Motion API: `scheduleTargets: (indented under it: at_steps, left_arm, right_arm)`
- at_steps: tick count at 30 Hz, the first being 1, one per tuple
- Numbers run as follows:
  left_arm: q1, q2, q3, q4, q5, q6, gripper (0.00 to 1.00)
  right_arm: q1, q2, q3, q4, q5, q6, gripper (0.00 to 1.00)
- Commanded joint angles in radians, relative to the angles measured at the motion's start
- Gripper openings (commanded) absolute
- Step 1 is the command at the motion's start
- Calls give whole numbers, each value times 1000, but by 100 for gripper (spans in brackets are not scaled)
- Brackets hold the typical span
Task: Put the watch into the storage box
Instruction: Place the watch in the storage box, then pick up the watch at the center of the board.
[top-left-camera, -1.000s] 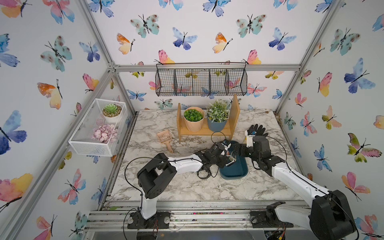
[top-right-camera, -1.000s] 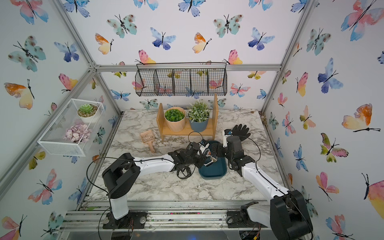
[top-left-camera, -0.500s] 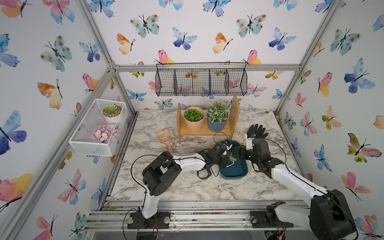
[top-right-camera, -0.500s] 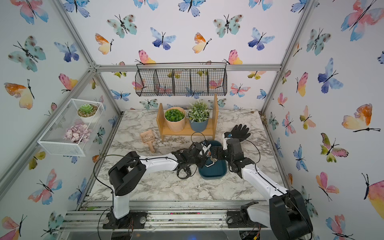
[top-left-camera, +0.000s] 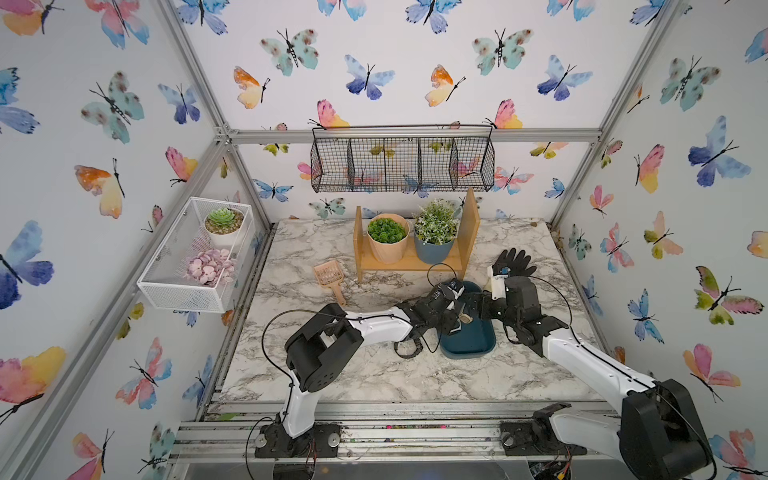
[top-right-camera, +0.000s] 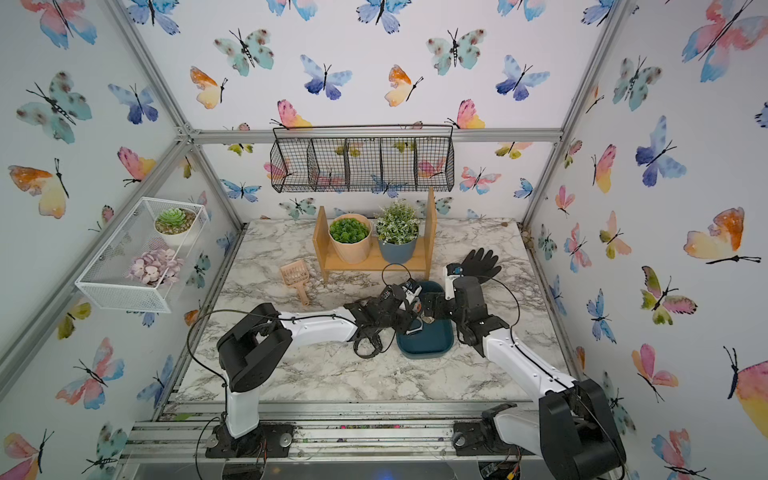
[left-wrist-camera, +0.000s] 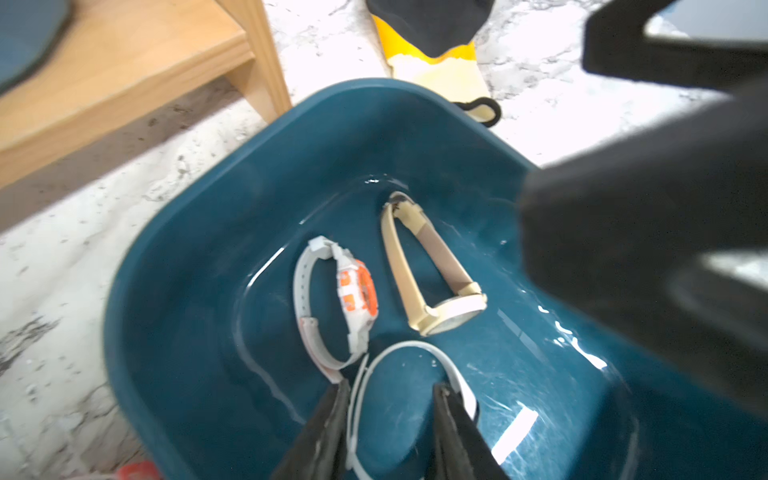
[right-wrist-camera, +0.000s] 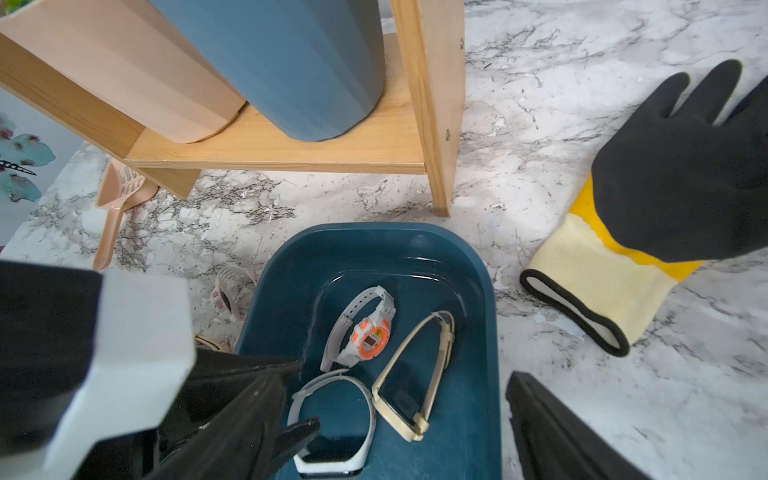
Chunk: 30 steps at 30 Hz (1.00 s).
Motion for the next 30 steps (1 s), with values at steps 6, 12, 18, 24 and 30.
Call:
scheduleTargets:
  at_steps: [6,12,18,24,30]
  left_arm:
    - [93,-225,-133,-21,-101,-76,40]
    - [200,-317,-248,-78,-131,-117,40]
    - [333,-439,-431,15,-62,-172,41]
    - [420,-505,-523,37,-43,-179,41]
    - [446,-554,-575,43,-53,-176,41]
  right_arm:
    - [165,5,38,69,-31,-98,92]
    - [231,100,111,83,-67,-151,91]
    - [260,292,270,5,-161,-197,88]
    - [293,430,390,-36,-170,-225,76]
    - [335,594,515,-90,-125,-189,57]
